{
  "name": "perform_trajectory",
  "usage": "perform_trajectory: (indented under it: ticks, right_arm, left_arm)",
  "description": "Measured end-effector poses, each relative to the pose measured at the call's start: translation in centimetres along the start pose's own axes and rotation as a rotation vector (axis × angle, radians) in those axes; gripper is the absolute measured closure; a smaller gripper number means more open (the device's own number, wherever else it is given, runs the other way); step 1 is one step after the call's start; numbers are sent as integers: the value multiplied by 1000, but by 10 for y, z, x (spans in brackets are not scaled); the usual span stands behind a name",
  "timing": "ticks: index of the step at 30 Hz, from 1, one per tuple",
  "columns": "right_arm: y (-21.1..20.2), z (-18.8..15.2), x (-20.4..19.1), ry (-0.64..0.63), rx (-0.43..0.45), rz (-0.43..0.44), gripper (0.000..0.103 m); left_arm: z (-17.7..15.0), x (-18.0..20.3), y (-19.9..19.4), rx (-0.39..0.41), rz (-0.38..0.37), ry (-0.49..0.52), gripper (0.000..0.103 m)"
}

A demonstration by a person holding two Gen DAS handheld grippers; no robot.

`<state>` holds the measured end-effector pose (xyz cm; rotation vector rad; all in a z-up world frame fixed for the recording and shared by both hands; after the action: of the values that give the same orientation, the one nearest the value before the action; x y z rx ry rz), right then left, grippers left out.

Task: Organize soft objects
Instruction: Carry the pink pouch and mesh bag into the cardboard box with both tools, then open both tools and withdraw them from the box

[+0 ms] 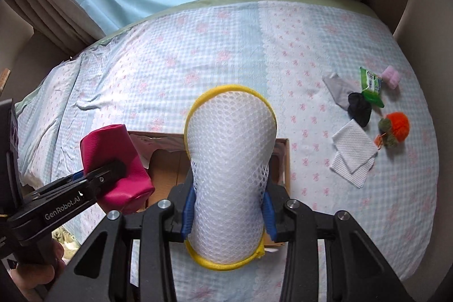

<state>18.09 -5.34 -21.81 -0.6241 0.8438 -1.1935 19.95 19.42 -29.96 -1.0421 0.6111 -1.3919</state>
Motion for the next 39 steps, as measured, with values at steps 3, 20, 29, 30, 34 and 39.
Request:
perform_trajectory:
  ticks: [3, 20, 29, 30, 34, 39]
  right_arm:
    - [31, -16, -18, 42, -53, 7, 67]
    - [148, -96, -43, -98, -261, 38, 62]
    - [152, -107, -37, -163, -294, 91, 0]
    - [153, -111, -36, -179, -311, 95, 0]
    - [150, -118, -34, -171, -307, 109, 0]
    - [140, -118, -35, -168, -293, 93, 0]
  left_arm:
    - [-6, -14, 29, -72, 11, 71, 69]
    - [-39, -20, 145, -334, 21, 264, 68]
    - [-24, -12, 139, -280, -12, 278, 0]
    - [-25, -12, 140, -285, -15, 272, 0]
    - [-27, -14, 135, -290, -22, 256, 0]
    - [-26, -17, 118, -261, -27, 231, 0]
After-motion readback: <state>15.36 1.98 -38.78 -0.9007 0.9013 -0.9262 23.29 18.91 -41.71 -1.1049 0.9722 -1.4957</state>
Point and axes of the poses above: each gripper's, at about its wrist camera, not at the fingertips, and y roughly the way its jaws point, x to its right, z to its top, the point moved 5 cm from there along y, roughly the way its jaws point, and after that the axes turned 14 degrees about x, right-handed, at the moved point
